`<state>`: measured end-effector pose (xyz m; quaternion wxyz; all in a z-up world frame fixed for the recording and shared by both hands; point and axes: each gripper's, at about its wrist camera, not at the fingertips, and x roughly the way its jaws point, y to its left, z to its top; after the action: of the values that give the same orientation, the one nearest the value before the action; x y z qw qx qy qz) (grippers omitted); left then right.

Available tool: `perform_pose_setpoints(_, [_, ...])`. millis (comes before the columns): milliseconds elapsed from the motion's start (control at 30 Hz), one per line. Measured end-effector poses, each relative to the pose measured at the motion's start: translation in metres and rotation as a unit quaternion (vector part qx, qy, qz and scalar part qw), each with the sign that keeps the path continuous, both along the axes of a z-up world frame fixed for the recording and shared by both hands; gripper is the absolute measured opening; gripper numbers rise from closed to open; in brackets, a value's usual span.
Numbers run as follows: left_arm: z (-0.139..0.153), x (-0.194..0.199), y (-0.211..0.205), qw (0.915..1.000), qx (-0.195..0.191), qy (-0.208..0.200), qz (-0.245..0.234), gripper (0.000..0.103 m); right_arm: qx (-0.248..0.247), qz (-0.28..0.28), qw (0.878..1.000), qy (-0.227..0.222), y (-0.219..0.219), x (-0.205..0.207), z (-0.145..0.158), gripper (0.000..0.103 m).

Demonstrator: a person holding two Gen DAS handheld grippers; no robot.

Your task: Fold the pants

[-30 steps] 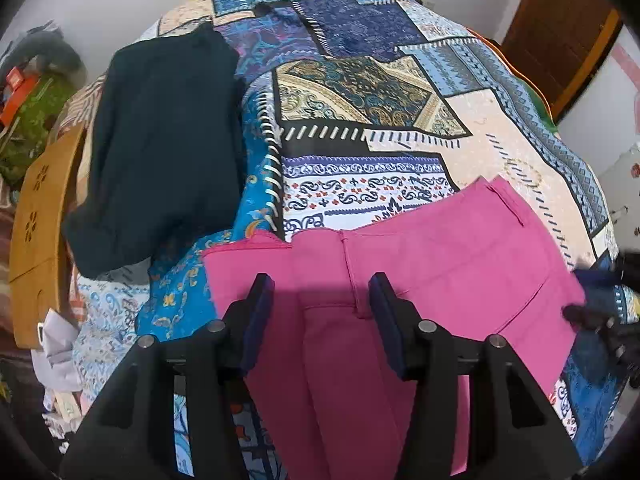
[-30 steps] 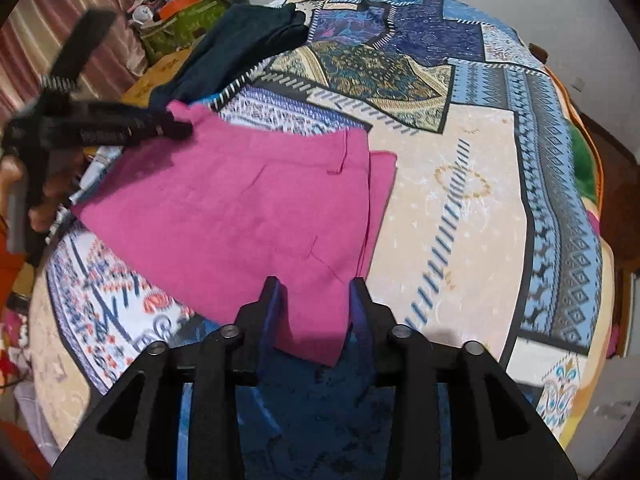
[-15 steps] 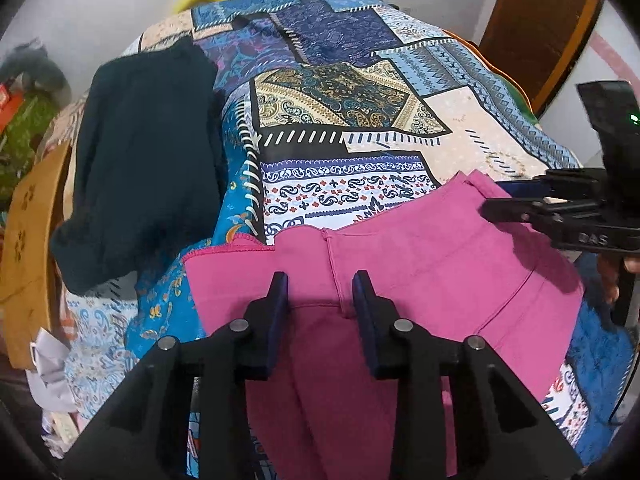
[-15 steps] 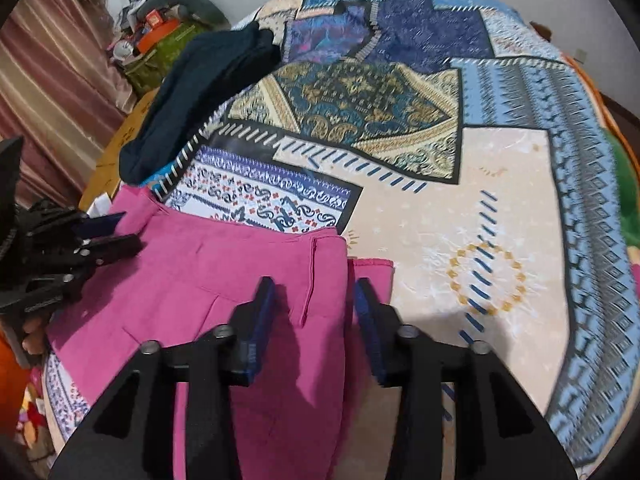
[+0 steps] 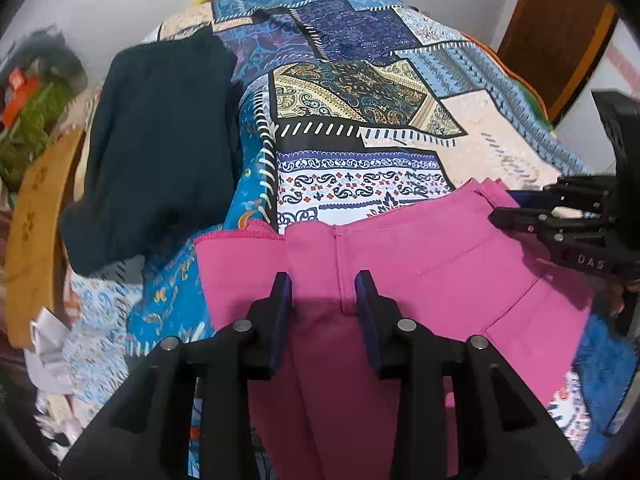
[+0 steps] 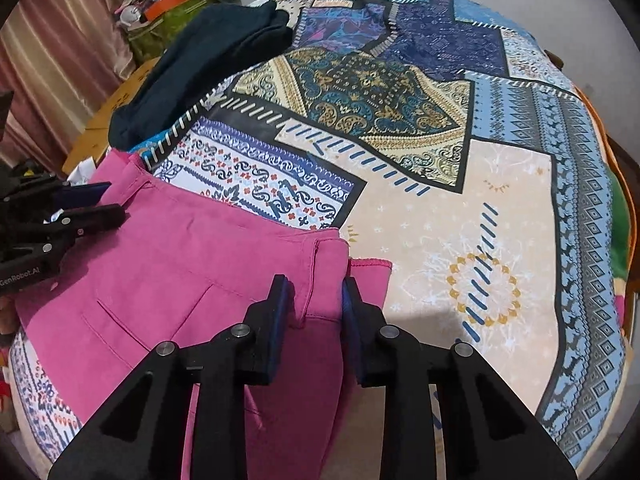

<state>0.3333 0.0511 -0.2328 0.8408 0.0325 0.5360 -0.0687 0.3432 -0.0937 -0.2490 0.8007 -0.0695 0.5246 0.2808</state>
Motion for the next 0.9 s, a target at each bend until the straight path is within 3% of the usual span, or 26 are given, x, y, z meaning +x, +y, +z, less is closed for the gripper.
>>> perform_pose_setpoints(133, [0.006, -0.007, 0.006, 0.9995, -0.026, 0.008, 0.018, 0.036, -0.003, -0.009, 1.0, 0.012, -0.003, -0.006, 0.005, 0.039])
perform_pose_setpoints(267, [0.012, -0.02, 0.001, 0.9998, 0.001, -0.001, 0.018, 0.042, -0.006, -0.014, 1.0, 0.01, -0.01, -0.018, 0.009, 0.049])
perform_pose_setpoints(300, [0.015, -0.025, 0.0, 0.9997, 0.012, -0.006, 0.019, 0.05, -0.009, -0.013, 1.0, 0.007, -0.011, -0.023, 0.01, 0.053])
perform_pose_setpoints(367, [0.018, -0.033, 0.002, 0.9994, 0.023, -0.012, 0.024, 0.077, -0.014, -0.01, 1.0, -0.003, -0.014, -0.033, 0.011, 0.057])
perform_pose_setpoints(433, [0.02, -0.041, 0.008, 0.9992, 0.02, -0.015, 0.031, 0.082, -0.017, -0.007, 1.0, -0.012, -0.016, -0.042, 0.012, 0.057])
perform_pose_setpoints(567, [0.012, -0.044, 0.017, 0.9991, -0.017, 0.025, 0.029, 0.082, -0.004, -0.017, 1.0, -0.007, -0.026, -0.052, 0.011, 0.059])
perform_pose_setpoints(700, [0.006, -0.034, 0.033, 0.9931, -0.086, 0.062, 0.049, 0.078, 0.036, -0.041, 0.998, 0.045, -0.038, -0.045, 0.002, 0.06])
perform_pose_setpoints(767, [0.004, -0.031, 0.033, 0.9912, -0.1, 0.07, 0.051, 0.072, 0.05, -0.048, 0.996, 0.062, -0.04, -0.041, -0.002, 0.06])
perform_pose_setpoints(900, [0.002, -0.025, 0.027, 0.9904, -0.109, 0.072, 0.045, 0.057, 0.045, -0.037, 0.997, 0.054, -0.031, -0.041, -0.004, 0.06])
